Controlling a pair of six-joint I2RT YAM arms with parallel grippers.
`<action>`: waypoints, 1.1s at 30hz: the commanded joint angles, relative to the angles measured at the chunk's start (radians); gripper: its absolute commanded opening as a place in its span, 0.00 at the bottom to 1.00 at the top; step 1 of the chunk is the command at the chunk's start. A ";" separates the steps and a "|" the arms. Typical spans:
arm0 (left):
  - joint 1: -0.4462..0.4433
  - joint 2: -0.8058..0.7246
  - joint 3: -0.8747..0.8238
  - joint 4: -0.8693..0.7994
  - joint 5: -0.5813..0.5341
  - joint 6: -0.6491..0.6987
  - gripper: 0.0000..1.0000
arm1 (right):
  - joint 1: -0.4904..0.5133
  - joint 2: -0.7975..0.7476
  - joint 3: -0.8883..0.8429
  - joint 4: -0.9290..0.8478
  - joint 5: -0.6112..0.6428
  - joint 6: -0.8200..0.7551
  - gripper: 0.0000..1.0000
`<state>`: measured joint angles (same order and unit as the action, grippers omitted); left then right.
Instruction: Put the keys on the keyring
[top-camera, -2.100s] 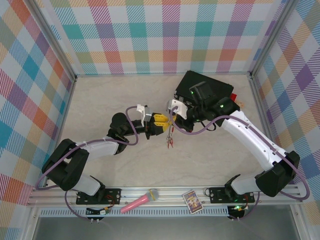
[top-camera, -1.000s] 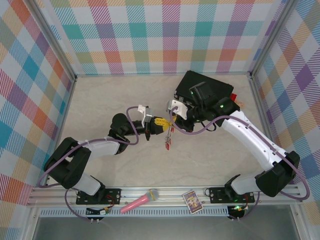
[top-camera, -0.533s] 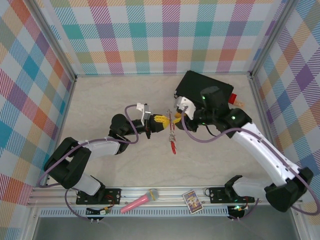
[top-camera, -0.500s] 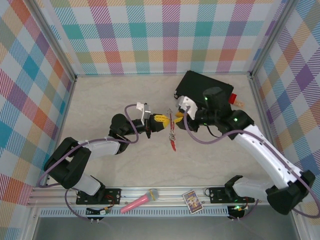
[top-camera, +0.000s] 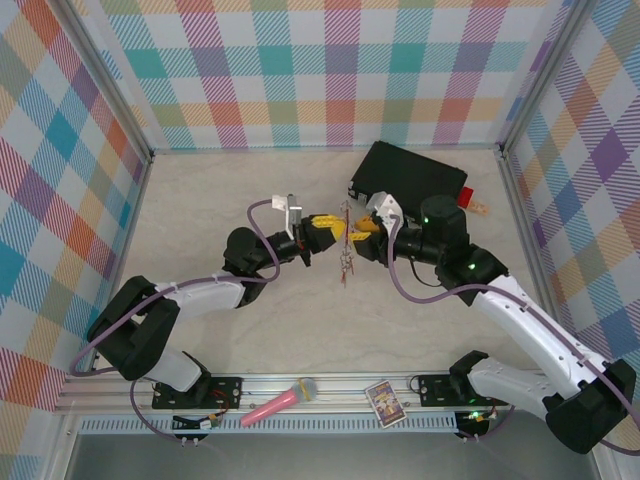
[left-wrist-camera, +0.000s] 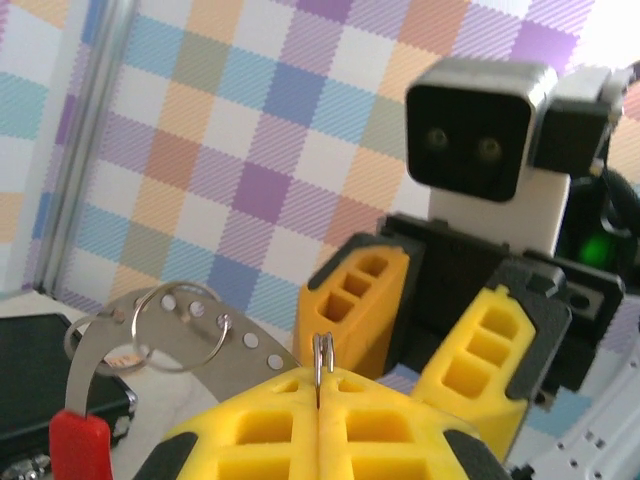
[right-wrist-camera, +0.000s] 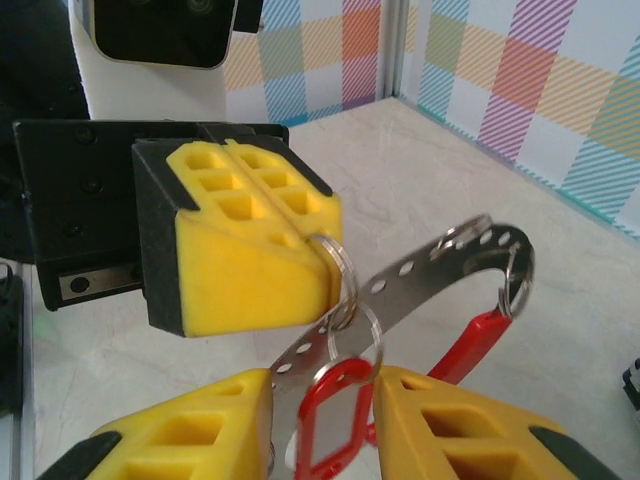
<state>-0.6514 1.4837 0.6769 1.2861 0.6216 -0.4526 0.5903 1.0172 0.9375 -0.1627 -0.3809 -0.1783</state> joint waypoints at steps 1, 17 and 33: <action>-0.009 -0.035 0.045 0.058 -0.075 -0.028 0.00 | -0.001 -0.047 -0.033 0.147 0.022 0.044 0.32; -0.033 -0.014 0.080 0.056 -0.068 -0.030 0.00 | 0.000 -0.053 -0.077 0.206 0.090 0.006 0.29; -0.040 0.003 0.095 0.056 -0.050 -0.041 0.00 | 0.002 -0.043 -0.087 0.243 0.129 0.010 0.29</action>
<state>-0.6739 1.4841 0.7399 1.2861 0.5591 -0.4805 0.5903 0.9764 0.8631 0.0254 -0.2687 -0.1684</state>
